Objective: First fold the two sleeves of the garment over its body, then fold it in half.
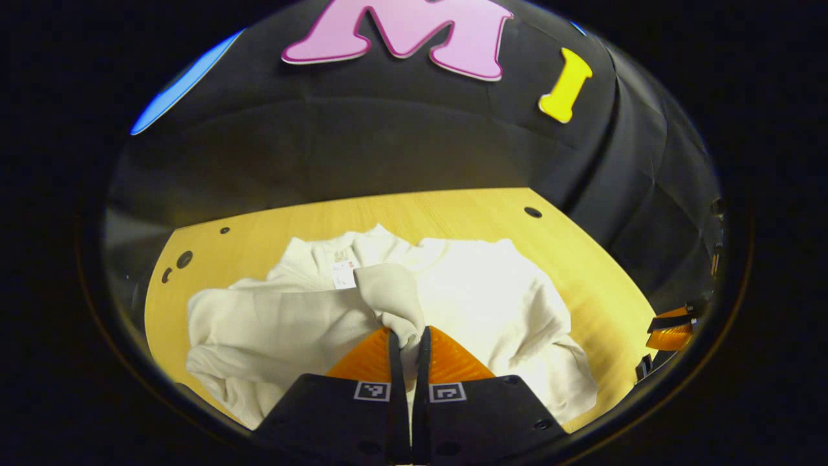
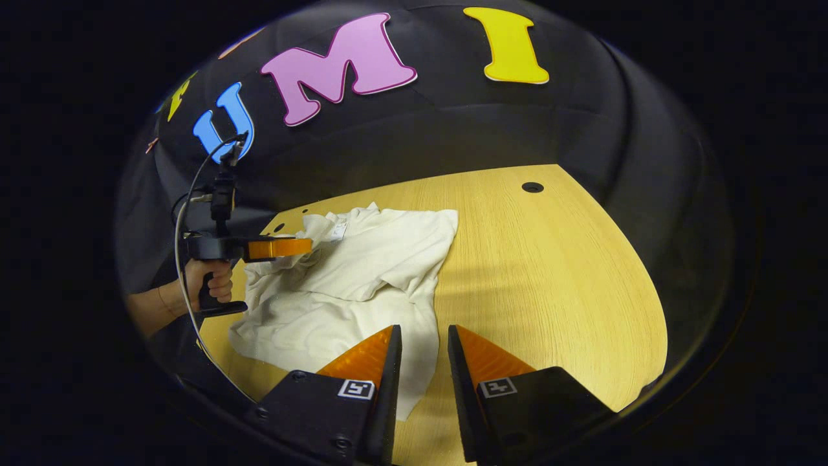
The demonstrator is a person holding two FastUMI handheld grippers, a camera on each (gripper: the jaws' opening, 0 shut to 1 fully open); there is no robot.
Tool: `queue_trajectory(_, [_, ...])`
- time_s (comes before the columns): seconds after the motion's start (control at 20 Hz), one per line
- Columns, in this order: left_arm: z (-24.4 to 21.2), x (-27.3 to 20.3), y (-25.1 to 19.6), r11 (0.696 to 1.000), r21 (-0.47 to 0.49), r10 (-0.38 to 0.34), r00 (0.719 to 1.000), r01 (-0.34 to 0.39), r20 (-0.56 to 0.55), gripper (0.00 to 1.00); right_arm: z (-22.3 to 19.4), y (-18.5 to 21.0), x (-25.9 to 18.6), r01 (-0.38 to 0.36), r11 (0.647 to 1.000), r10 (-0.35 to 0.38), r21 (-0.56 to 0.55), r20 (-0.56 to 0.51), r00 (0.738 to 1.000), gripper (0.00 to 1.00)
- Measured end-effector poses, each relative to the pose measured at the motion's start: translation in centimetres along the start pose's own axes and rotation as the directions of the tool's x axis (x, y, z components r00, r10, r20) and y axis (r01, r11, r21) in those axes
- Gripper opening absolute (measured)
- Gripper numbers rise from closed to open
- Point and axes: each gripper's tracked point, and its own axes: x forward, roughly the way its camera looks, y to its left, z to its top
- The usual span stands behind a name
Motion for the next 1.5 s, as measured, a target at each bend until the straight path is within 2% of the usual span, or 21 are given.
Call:
queue_trajectory(0.05, [-0.6, 0.7, -0.3, 1.000, 0.015, 0.005, 1.000, -0.004, -0.019, 0.07, -0.3, 0.0, 0.2, -0.001, 1.000, 0.001, 0.001, -0.005, 1.000, 0.44])
queue_trajectory(0.1, [-1.2, 1.2, -0.5, 1.000, 0.029, 0.011, 0.999, -0.010, -0.032, 0.02, -0.5, 0.1, 0.2, -0.003, 1.000, 0.003, 0.001, -0.010, 1.000, 0.43])
queue_trajectory(0.15, [-1.8, 1.6, -0.7, 0.999, 0.041, 0.016, 0.999, -0.015, -0.043, 0.07, -0.7, 0.1, 0.3, -0.004, 1.000, 0.004, 0.001, -0.014, 1.000, 0.43])
queue_trajectory(0.45, [-4.5, 3.5, -0.3, 0.992, 0.110, 0.080, 0.992, -0.070, -0.094, 0.09, -1.8, 0.7, 0.8, -0.005, 1.000, 0.005, 0.001, -0.035, 0.999, 0.43])
queue_trajectory(0.55, [-5.0, 3.6, -0.4, 0.988, 0.135, 0.085, 0.991, -0.071, -0.101, 0.15, -2.1, 0.8, 0.5, -0.003, 1.000, 0.003, 0.000, -0.038, 0.999, 0.43])
queue_trajectory(0.6, [-5.3, 3.5, -0.5, 0.987, 0.147, 0.085, 0.991, -0.069, -0.107, 0.21, -2.1, 1.0, 0.8, -0.001, 1.000, 0.000, -0.002, -0.039, 0.999, 0.29])
queue_trajectory(0.65, [-5.5, 3.3, -0.6, 0.986, 0.155, 0.081, 0.990, -0.063, -0.112, 0.24, -2.3, 1.1, 0.8, 0.000, 1.000, 0.000, -0.003, -0.042, 0.999, 0.45])
queue_trajectory(0.7, [-5.4, 3.1, -0.8, 0.985, 0.160, 0.079, 0.991, -0.061, -0.108, 0.31, -2.5, 1.2, 0.9, 0.001, 1.000, -0.001, -0.002, -0.046, 0.999, 0.45])
queue_trajectory(0.75, [-5.4, 2.6, -0.9, 0.986, 0.156, 0.073, 0.992, -0.056, -0.106, 0.33, -2.7, 1.2, 1.0, 0.002, 1.000, -0.002, 0.001, -0.048, 0.999, 0.30])
queue_trajectory(0.8, [-5.4, 2.2, -1.2, 0.988, 0.148, 0.063, 0.992, -0.047, -0.106, 0.40, -2.9, 1.4, 0.9, -0.002, 1.000, 0.002, 0.006, -0.051, 0.999, 0.47])
queue_trajectory(0.85, [-5.3, 1.5, -1.5, 0.990, 0.138, 0.054, 0.993, -0.039, -0.107, 0.48, -3.2, 1.6, 1.1, -0.006, 1.000, 0.007, 0.012, -0.056, 0.998, 0.47])
queue_trajectory(0.9, [-5.3, 0.7, -1.5, 0.991, 0.130, 0.048, 0.993, -0.034, -0.108, 0.52, -3.4, 1.7, 1.0, -0.010, 1.000, 0.011, 0.016, -0.062, 0.998, 0.33])
queue_trajectory(0.95, [-5.3, -0.2, -1.4, 0.992, 0.123, 0.047, 0.994, -0.034, -0.103, 0.57, -3.7, 2.0, 0.9, -0.016, 1.000, 0.017, 0.019, -0.071, 0.997, 0.49])
queue_trajectory(1.05, [-5.7, -2.4, -1.1, 0.994, 0.103, 0.036, 0.996, -0.027, -0.087, 0.65, -4.2, 2.5, 0.8, -0.025, 0.999, 0.027, 0.022, -0.083, 0.996, 0.50])
queue_trajectory(1.25, [-8.2, -8.2, 0.8, 0.999, 0.034, 0.032, 0.996, -0.030, -0.086, 0.66, -5.5, 3.2, 0.1, -0.043, 0.999, 0.045, 0.025, -0.118, 0.992, 0.56])
queue_trajectory(1.4, [-10.8, -12.6, 3.5, 0.998, -0.010, 0.068, 0.994, -0.069, -0.083, 0.66, -7.1, 3.4, -0.1, -0.043, 0.999, 0.048, 0.033, -0.156, 0.987, 0.60])
queue_trajectory(1.45, [-12.3, -14.0, 4.1, 0.997, -0.028, 0.068, 0.993, -0.071, -0.102, 0.67, -7.8, 3.5, -0.2, -0.041, 0.998, 0.047, 0.040, -0.170, 0.984, 0.45])
queue_trajectory(1.5, [-13.7, -15.2, 4.7, 0.996, -0.051, 0.064, 0.991, -0.071, -0.119, 0.67, -8.5, 3.5, -0.2, -0.039, 0.998, 0.048, 0.050, -0.185, 0.982, 0.61])
